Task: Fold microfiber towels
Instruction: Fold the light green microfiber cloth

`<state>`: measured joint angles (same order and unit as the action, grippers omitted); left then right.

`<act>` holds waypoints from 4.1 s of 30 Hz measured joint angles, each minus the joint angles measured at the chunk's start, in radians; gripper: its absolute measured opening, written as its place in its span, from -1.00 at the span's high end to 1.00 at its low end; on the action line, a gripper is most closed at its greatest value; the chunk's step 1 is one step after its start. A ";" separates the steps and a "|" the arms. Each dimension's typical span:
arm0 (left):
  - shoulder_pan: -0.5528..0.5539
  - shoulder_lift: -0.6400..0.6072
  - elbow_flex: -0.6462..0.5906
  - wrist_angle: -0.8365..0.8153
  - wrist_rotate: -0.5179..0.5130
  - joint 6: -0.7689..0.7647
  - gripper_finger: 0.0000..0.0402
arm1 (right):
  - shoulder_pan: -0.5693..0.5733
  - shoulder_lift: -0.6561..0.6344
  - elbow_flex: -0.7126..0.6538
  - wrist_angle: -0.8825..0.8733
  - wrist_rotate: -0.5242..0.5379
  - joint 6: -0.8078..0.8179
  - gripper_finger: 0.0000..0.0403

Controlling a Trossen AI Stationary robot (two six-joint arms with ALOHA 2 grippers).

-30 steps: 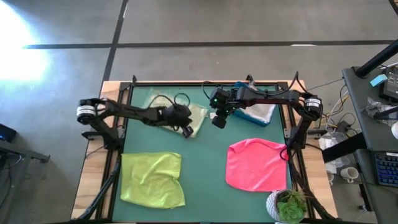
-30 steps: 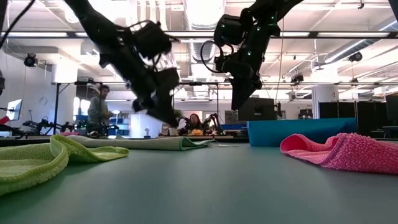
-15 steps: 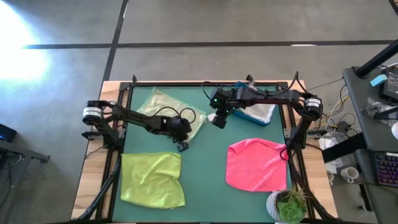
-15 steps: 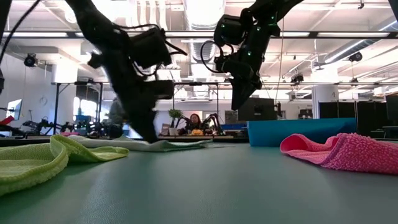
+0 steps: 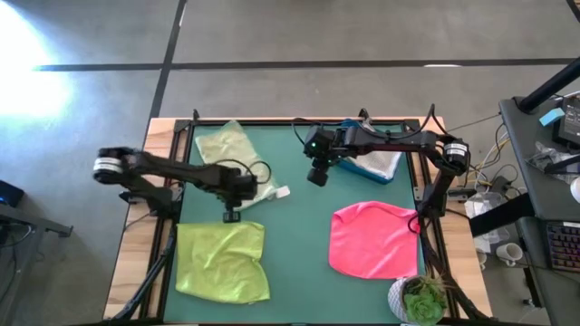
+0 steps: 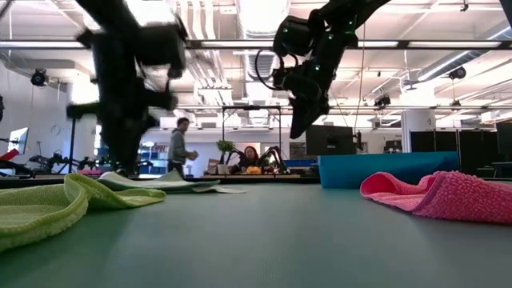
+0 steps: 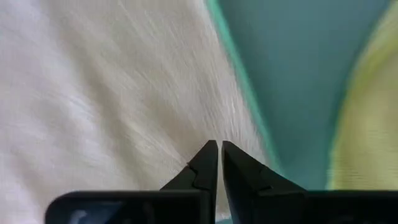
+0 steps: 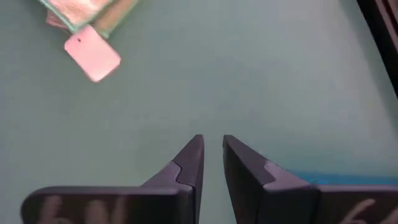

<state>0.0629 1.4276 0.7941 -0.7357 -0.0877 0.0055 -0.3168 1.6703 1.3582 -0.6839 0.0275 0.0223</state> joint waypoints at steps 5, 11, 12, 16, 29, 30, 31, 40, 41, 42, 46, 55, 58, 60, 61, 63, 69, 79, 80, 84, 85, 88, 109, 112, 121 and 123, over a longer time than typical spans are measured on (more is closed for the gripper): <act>-0.020 -0.193 -0.023 -0.104 0.000 -0.084 0.96 | 0.003 0.000 0.000 0.099 -0.081 -0.072 0.62; -0.052 -0.347 -0.074 -0.092 0.004 -0.104 0.96 | 0.027 0.001 -0.002 0.231 -0.193 -0.225 0.43; -0.055 -0.362 -0.082 -0.094 0.005 -0.105 0.96 | 0.033 0.001 -0.005 0.256 -0.192 -0.264 0.40; -0.058 -0.381 -0.088 -0.091 0.005 -0.125 0.91 | 0.065 0.002 -0.030 0.376 -0.193 -0.382 0.33; -0.087 -0.268 -0.088 -0.112 0.094 -0.314 0.20 | 0.107 0.077 -0.052 0.565 -0.234 -0.461 0.32; -0.101 -0.252 -0.088 -0.109 0.095 -0.312 0.16 | 0.108 0.090 -0.046 0.568 -0.236 -0.462 0.32; -0.115 -0.237 -0.088 -0.107 0.096 -0.304 0.14 | 0.110 0.105 -0.040 0.570 -0.237 -0.462 0.32; -0.214 -0.087 -0.088 -0.027 0.027 -0.290 0.11 | 0.114 0.224 0.025 0.568 -0.238 -0.488 0.32; -0.216 -0.075 -0.088 -0.025 0.005 -0.302 0.11 | 0.114 0.230 0.031 0.572 -0.238 -0.492 0.32; -0.219 -0.063 -0.088 -0.029 -0.019 -0.320 0.11 | 0.114 0.239 0.035 0.572 -0.238 -0.496 0.32; -0.222 -0.031 -0.088 -0.029 -0.058 -0.341 0.11 | 0.114 0.290 0.075 0.570 -0.250 -0.506 0.32; -0.222 0.063 -0.081 0.013 -0.103 -0.339 0.11 | 0.114 0.409 0.207 0.472 -0.326 -0.494 0.32; -0.222 0.098 -0.083 0.015 -0.108 -0.340 0.11 | 0.113 0.424 0.235 0.428 -0.325 -0.513 0.32; -0.222 0.111 -0.083 0.015 -0.109 -0.340 0.12 | 0.113 0.437 0.242 0.421 -0.325 -0.531 0.32; -0.222 0.113 -0.083 0.017 -0.109 -0.340 0.14 | 0.111 0.441 0.243 0.423 -0.325 -0.537 0.32; -0.222 0.115 -0.084 0.020 -0.109 -0.340 0.19 | 0.111 0.453 0.241 0.419 -0.325 -0.539 0.32; -0.222 0.108 -0.084 0.046 -0.117 -0.342 0.54 | 0.111 0.487 0.241 0.429 -0.317 -0.542 0.32; -0.220 0.108 -0.086 0.057 -0.150 -0.340 0.98 | 0.105 0.492 0.242 0.441 -0.180 -0.566 0.32; -0.220 0.108 -0.086 0.057 -0.150 -0.340 0.97 | 0.105 0.492 0.242 0.440 -0.177 -0.566 0.33; -0.220 0.108 -0.087 0.059 -0.149 -0.340 0.96 | 0.105 0.492 0.242 0.440 -0.173 -0.562 0.46; -0.220 0.108 -0.087 0.059 -0.149 -0.340 0.96 | 0.105 0.492 0.242 0.442 -0.171 -0.557 0.51; -0.220 0.099 -0.087 0.060 -0.154 -0.334 0.96 | 0.102 0.493 0.241 0.454 -0.162 -0.534 0.71; -0.226 -0.070 0.025 0.071 0.076 -0.314 0.96 | 0.173 0.484 0.648 -0.305 -0.159 -0.270 0.96; -0.227 -0.109 0.065 0.001 0.096 -0.313 0.96 | 0.190 0.483 0.727 -0.402 -0.162 -0.241 0.96; -0.227 -0.212 0.241 -0.369 0.075 -0.359 0.96 | 0.240 0.483 0.910 -0.498 -0.115 -0.180 0.96; -0.227 -0.227 0.253 -0.405 0.008 -0.358 0.96 | 0.243 0.481 0.920 -0.439 -0.040 -0.193 0.96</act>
<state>-0.1637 1.2006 1.0474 -1.1403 -0.0798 -0.3529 -0.0735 2.1509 2.2780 -1.1230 -0.0128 -0.1711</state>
